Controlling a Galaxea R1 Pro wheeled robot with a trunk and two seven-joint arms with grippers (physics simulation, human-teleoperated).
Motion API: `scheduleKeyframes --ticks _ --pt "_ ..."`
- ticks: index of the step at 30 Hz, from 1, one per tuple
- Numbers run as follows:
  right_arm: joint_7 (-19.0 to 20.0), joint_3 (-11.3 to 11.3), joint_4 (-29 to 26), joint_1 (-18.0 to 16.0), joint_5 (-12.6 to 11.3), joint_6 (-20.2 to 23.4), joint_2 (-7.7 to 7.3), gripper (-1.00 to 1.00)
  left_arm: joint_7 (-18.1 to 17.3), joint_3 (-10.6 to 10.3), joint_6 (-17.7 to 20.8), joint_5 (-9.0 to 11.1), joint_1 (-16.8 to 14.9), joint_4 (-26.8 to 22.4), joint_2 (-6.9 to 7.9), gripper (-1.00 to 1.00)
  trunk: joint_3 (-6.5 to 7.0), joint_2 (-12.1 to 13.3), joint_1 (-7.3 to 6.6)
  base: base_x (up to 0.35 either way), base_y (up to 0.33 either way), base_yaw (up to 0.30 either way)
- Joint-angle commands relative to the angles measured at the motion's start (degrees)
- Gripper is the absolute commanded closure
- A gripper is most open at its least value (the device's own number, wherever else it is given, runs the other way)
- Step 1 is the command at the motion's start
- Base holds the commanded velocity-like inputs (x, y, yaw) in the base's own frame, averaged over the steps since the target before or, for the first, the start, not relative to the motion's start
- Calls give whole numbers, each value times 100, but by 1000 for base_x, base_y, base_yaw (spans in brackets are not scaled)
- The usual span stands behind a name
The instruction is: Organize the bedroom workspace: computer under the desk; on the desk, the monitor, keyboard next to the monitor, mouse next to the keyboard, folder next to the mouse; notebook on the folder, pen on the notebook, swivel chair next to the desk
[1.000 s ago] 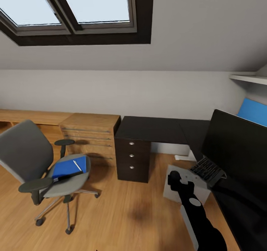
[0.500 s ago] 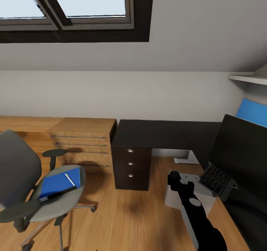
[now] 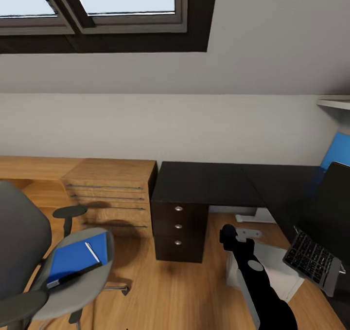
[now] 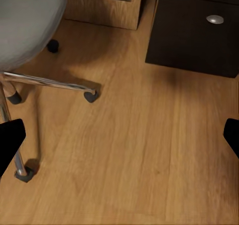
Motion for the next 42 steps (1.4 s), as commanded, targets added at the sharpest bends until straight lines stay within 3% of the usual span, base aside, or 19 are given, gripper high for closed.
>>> scheduleKeyframes --ticks 1,14,26,42 --pt "-19 -6 -18 -3 -13 30 4 100 7 -24 -20 52 -4 3 1 -100 -11 -4 3 303 -54 150" --pt "-21 -10 -42 -3 -13 30 -4 100 7 -27 -20 45 -4 4 1 -100 -39 -4 3 259 -140 9" --pt "-24 -10 -42 -3 -13 30 -4 100 7 -27 -20 47 -4 7 1 -100 -39 -4 3 72 -10 -179" --pt "-30 -9 -65 -3 -13 30 -4 100 7 -27 -20 44 -4 6 1 -100 -82 -4 3 109 21 17"
